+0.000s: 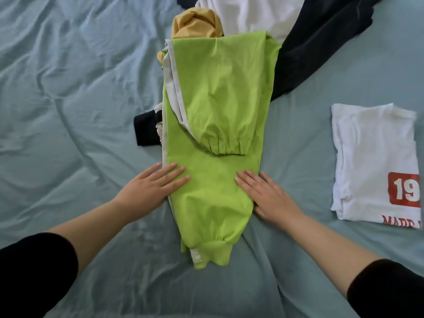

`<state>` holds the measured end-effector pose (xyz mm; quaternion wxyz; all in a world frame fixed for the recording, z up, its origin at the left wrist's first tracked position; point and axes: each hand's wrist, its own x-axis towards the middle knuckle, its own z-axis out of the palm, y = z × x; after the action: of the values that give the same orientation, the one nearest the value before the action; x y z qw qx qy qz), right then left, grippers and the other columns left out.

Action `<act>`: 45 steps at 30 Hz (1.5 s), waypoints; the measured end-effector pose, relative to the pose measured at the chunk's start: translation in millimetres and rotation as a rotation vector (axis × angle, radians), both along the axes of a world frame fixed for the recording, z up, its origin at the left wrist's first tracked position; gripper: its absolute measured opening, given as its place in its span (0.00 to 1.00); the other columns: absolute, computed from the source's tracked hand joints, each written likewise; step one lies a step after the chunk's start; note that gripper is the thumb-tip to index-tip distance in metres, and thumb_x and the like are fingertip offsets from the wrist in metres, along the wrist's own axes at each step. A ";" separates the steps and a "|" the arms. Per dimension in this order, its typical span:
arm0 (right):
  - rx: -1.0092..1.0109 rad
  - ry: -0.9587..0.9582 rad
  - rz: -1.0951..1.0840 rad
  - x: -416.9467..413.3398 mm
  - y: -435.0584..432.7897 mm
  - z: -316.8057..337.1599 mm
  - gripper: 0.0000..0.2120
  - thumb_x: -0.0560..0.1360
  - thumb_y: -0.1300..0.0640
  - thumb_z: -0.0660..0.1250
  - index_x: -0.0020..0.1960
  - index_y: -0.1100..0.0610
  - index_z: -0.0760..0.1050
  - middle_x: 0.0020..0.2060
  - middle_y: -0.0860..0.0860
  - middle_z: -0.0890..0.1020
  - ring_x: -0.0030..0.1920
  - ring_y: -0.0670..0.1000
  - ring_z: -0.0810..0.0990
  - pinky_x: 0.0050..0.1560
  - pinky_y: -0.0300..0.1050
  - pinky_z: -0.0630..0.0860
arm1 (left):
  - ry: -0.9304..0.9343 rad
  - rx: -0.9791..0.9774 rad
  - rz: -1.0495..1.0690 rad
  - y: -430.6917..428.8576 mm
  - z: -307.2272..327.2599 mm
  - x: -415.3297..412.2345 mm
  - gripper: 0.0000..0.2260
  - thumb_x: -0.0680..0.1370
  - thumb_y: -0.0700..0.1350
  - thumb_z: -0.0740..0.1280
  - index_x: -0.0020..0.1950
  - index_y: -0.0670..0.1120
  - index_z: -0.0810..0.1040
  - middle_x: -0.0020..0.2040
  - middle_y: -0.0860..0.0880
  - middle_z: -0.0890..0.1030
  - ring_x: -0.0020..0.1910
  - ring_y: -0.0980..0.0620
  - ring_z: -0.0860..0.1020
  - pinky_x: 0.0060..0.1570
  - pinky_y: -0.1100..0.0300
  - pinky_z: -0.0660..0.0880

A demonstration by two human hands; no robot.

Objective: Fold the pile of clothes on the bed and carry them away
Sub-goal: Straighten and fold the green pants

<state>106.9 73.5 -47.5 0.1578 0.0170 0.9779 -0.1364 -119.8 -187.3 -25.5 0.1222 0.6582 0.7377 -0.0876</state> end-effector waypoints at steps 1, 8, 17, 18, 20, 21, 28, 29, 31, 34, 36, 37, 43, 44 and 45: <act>0.007 -0.010 -0.015 -6.9 -2.7 -3.1 0.36 0.75 0.57 0.63 0.78 0.51 0.49 0.77 0.47 0.50 0.77 0.51 0.53 0.75 0.45 0.40 | -0.011 -0.017 0.049 7.2 -2.3 2.4 0.32 0.77 0.43 0.64 0.78 0.52 0.55 0.77 0.49 0.61 0.76 0.47 0.57 0.74 0.49 0.54; 0.043 -0.048 0.037 -18.8 -0.7 1.7 0.27 0.82 0.54 0.54 0.77 0.44 0.48 0.78 0.46 0.53 0.78 0.50 0.50 0.73 0.44 0.35 | -0.043 -0.108 0.037 43.6 2.3 6.8 0.31 0.80 0.46 0.60 0.78 0.60 0.49 0.80 0.55 0.50 0.78 0.52 0.44 0.73 0.54 0.35; -0.325 -0.309 0.004 21.0 -33.0 48.8 0.20 0.81 0.51 0.59 0.72 0.43 0.66 0.71 0.43 0.69 0.72 0.45 0.65 0.74 0.40 0.54 | -0.380 -0.168 -0.069 8.4 37.1 37.3 0.19 0.78 0.49 0.62 0.69 0.58 0.70 0.69 0.58 0.74 0.70 0.59 0.68 0.73 0.60 0.52; -0.410 -0.300 -0.131 24.5 -33.0 55.6 0.18 0.79 0.54 0.62 0.69 0.44 0.71 0.68 0.44 0.74 0.70 0.46 0.69 0.72 0.41 0.59 | -0.371 -0.089 -0.101 7.6 41.4 38.0 0.17 0.76 0.50 0.65 0.65 0.58 0.75 0.64 0.58 0.78 0.67 0.57 0.72 0.71 0.60 0.59; -0.513 -0.233 -0.387 20.9 -29.4 68.2 0.13 0.76 0.61 0.66 0.57 0.50 0.81 0.58 0.50 0.82 0.60 0.50 0.79 0.59 0.42 0.73 | -0.370 0.120 -0.058 9.5 52.0 35.2 0.12 0.68 0.51 0.70 0.51 0.58 0.83 0.56 0.56 0.82 0.61 0.53 0.78 0.61 0.57 0.73; -0.551 -0.172 -0.491 14.1 -26.7 71.5 0.09 0.75 0.65 0.66 0.49 0.55 0.83 0.51 0.55 0.85 0.53 0.53 0.82 0.50 0.44 0.75 | -0.379 0.202 -0.015 11.0 53.4 32.8 0.10 0.66 0.50 0.70 0.46 0.57 0.85 0.55 0.55 0.83 0.59 0.51 0.79 0.58 0.56 0.75; -0.880 -0.313 -1.101 -35.3 -19.7 53.8 0.22 0.79 0.44 0.59 0.66 0.58 0.71 0.64 0.57 0.74 0.63 0.56 0.73 0.57 0.44 0.70 | -1.077 -0.016 1.226 49.7 41.7 28.9 0.19 0.77 0.59 0.57 0.55 0.46 0.77 0.54 0.47 0.80 0.54 0.46 0.77 0.57 0.52 0.74; -0.889 -0.362 -1.215 -39.6 -21.5 47.9 0.30 0.79 0.39 0.55 0.71 0.60 0.67 0.68 0.57 0.72 0.67 0.57 0.71 0.62 0.45 0.68 | -1.072 -0.044 1.284 55.2 37.8 24.7 0.17 0.78 0.58 0.58 0.54 0.46 0.77 0.52 0.46 0.80 0.53 0.45 0.78 0.57 0.51 0.74; -0.852 -0.363 -1.309 -45.1 -22.0 37.1 0.34 0.78 0.37 0.54 0.73 0.62 0.64 0.70 0.58 0.70 0.70 0.58 0.68 0.69 0.48 0.65 | -0.989 -0.032 1.297 65.8 33.5 18.8 0.13 0.78 0.52 0.60 0.50 0.44 0.78 0.51 0.43 0.82 0.49 0.44 0.79 0.54 0.49 0.76; -0.535 -0.198 -1.242 -46.1 -18.9 41.3 0.22 0.77 0.41 0.61 0.53 0.60 0.77 0.52 0.60 0.81 0.55 0.60 0.78 0.56 0.51 0.74 | -0.758 0.075 1.266 73.4 36.6 20.7 0.09 0.76 0.49 0.65 0.51 0.45 0.73 0.47 0.47 0.80 0.41 0.49 0.76 0.39 0.53 0.73; -0.328 0.132 -1.158 -36.8 -18.2 47.3 0.12 0.77 0.47 0.63 0.44 0.56 0.73 0.41 0.54 0.79 0.45 0.58 0.77 0.46 0.50 0.73 | -0.472 0.283 1.142 71.2 42.9 29.8 0.10 0.74 0.49 0.67 0.49 0.48 0.69 0.45 0.50 0.76 0.43 0.49 0.74 0.41 0.54 0.69; -0.272 0.340 -1.057 -32.7 -22.6 51.0 0.08 0.77 0.51 0.63 0.46 0.56 0.73 0.43 0.53 0.78 0.46 0.56 0.77 0.46 0.49 0.72 | -0.348 0.440 0.977 71.6 46.0 37.4 0.08 0.74 0.48 0.67 0.49 0.48 0.70 0.45 0.50 0.76 0.45 0.47 0.74 0.45 0.53 0.67; 0.000 0.177 -0.272 -49.7 -43.8 29.0 0.26 0.81 0.46 0.51 0.76 0.56 0.58 0.76 0.52 0.60 0.76 0.50 0.55 0.76 0.48 0.45 | -0.149 0.220 0.285 86.2 12.1 61.3 0.27 0.82 0.54 0.50 0.79 0.48 0.50 0.80 0.49 0.53 0.78 0.51 0.48 0.76 0.53 0.40; 0.025 0.058 -0.278 -58.6 -36.8 20.6 0.28 0.82 0.43 0.47 0.78 0.53 0.51 0.78 0.48 0.54 0.78 0.48 0.48 0.75 0.49 0.38 | -0.147 0.092 0.358 89.4 -0.5 50.9 0.28 0.82 0.57 0.45 0.79 0.51 0.41 0.80 0.52 0.45 0.78 0.53 0.42 0.75 0.53 0.34; 0.045 -0.024 -0.292 -67.6 -30.3 10.4 0.28 0.81 0.41 0.44 0.78 0.50 0.46 0.78 0.45 0.50 0.78 0.46 0.44 0.74 0.50 0.35 | -0.156 0.006 0.421 93.1 -12.5 41.7 0.28 0.81 0.59 0.42 0.78 0.53 0.37 0.80 0.54 0.42 0.78 0.54 0.39 0.74 0.53 0.32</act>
<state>39.2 43.2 -37.1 0.1476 0.1643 0.9658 -0.1359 -78.1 -94.2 -38.0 0.1924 0.4950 0.8473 -0.0069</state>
